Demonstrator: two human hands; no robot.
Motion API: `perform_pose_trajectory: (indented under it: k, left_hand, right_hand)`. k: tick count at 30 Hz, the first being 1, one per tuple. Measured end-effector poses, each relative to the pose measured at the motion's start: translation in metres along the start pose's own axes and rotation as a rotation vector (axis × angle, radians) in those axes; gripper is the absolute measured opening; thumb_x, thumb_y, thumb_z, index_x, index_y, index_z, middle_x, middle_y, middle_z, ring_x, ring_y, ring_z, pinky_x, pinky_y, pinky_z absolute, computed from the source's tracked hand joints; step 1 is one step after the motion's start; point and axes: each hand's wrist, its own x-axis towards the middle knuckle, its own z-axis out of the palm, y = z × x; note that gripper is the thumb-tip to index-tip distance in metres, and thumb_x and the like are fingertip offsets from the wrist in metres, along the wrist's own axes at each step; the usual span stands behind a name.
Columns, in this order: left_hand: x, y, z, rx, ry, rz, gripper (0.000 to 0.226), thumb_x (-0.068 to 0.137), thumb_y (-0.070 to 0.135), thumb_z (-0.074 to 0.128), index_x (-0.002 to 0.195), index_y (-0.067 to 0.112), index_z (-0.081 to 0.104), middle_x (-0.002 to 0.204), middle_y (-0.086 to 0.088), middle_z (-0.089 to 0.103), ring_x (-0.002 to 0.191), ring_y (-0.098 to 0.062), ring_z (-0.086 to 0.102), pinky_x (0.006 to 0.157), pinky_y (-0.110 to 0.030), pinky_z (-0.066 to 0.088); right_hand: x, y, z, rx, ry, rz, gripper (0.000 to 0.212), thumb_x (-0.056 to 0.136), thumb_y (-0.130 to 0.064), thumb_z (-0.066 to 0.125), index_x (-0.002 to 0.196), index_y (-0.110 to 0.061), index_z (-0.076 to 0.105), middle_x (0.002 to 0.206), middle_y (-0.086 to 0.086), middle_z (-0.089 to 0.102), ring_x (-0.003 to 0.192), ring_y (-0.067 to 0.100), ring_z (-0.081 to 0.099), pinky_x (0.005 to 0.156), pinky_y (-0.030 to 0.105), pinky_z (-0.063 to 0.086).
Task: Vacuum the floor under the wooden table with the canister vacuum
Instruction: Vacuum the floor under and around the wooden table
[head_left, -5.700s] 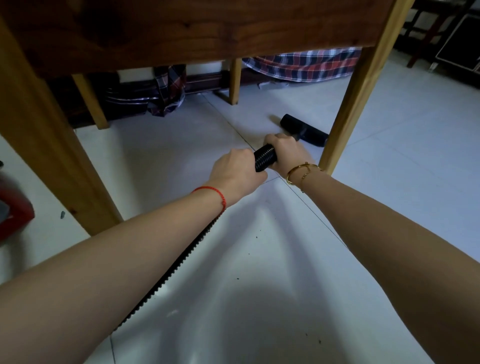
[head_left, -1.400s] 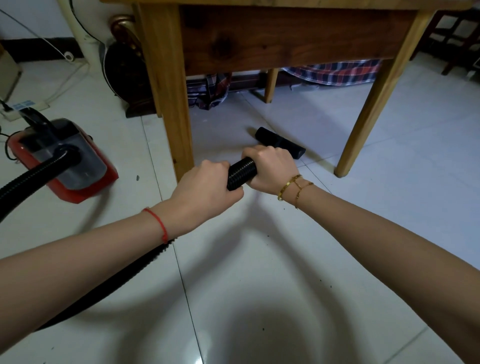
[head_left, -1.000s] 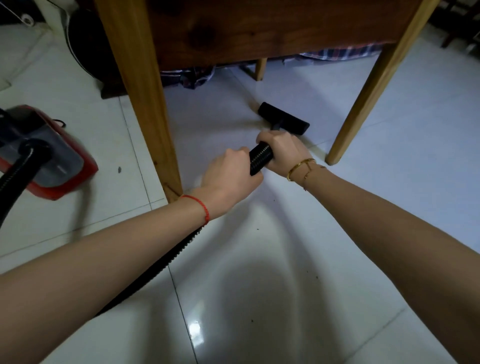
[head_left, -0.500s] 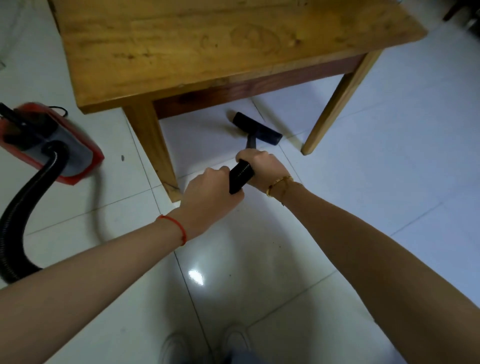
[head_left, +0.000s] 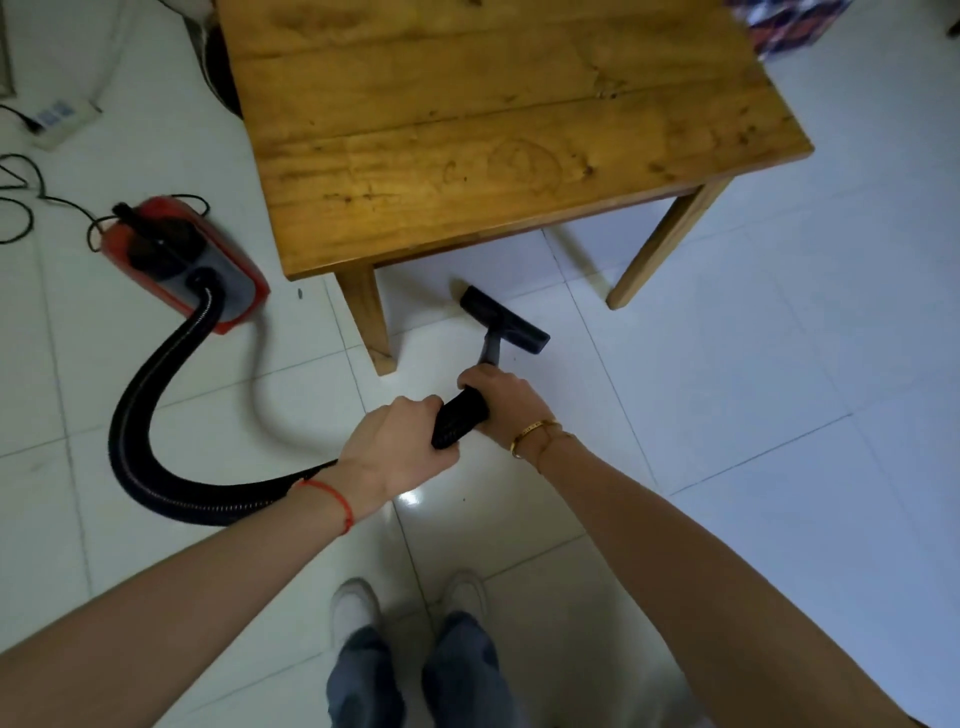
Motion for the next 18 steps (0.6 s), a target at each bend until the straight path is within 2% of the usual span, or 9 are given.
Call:
perform_pose_trajectory:
  k: [5, 8, 14, 18]
  left_hand:
    - [-0.035, -0.024, -0.009, 0.041, -0.029, 0.008, 0.023, 0.085, 0.039, 0.054, 0.095, 0.018, 0.050, 0.076, -0.001, 0.058, 0.064, -0.022, 0.055, 0.057, -0.028, 0.043]
    - [-0.055, -0.045, -0.010, 0.056, -0.044, 0.001, 0.022, 0.085, 0.040, 0.053, 0.091, 0.021, 0.044, 0.076, -0.001, 0.057, 0.063, -0.022, 0.052, 0.057, -0.029, 0.039]
    - [-0.091, -0.093, -0.018, 0.076, -0.095, 0.048, 0.024, 0.085, 0.042, 0.052, 0.093, 0.020, 0.047, 0.082, -0.005, 0.063, 0.072, -0.027, 0.062, 0.058, -0.030, 0.042]
    - [-0.114, -0.124, -0.030, 0.047, -0.111, 0.064, 0.025, 0.086, 0.040, 0.053, 0.095, 0.018, 0.051, 0.081, -0.004, 0.062, 0.070, -0.025, 0.062, 0.058, -0.030, 0.044]
  right_hand:
    - [-0.012, -0.036, 0.017, 0.002, -0.011, 0.005, 0.019, 0.085, -0.013, 0.058, 0.104, -0.011, 0.057, 0.109, 0.009, 0.061, 0.086, 0.030, 0.064, 0.076, 0.034, 0.052]
    - [-0.017, -0.060, 0.032, -0.032, -0.027, -0.012, 0.017, 0.086, -0.018, 0.059, 0.102, -0.012, 0.057, 0.107, 0.008, 0.061, 0.086, 0.028, 0.064, 0.075, 0.034, 0.053]
    - [-0.027, -0.112, 0.059, -0.065, -0.052, 0.002, 0.019, 0.087, -0.022, 0.059, 0.103, -0.012, 0.056, 0.107, 0.009, 0.060, 0.083, 0.028, 0.064, 0.071, 0.032, 0.051]
    - [-0.028, -0.150, 0.071, -0.048, -0.045, 0.027, 0.021, 0.087, -0.021, 0.060, 0.105, -0.010, 0.056, 0.108, 0.009, 0.061, 0.087, 0.028, 0.064, 0.069, 0.026, 0.042]
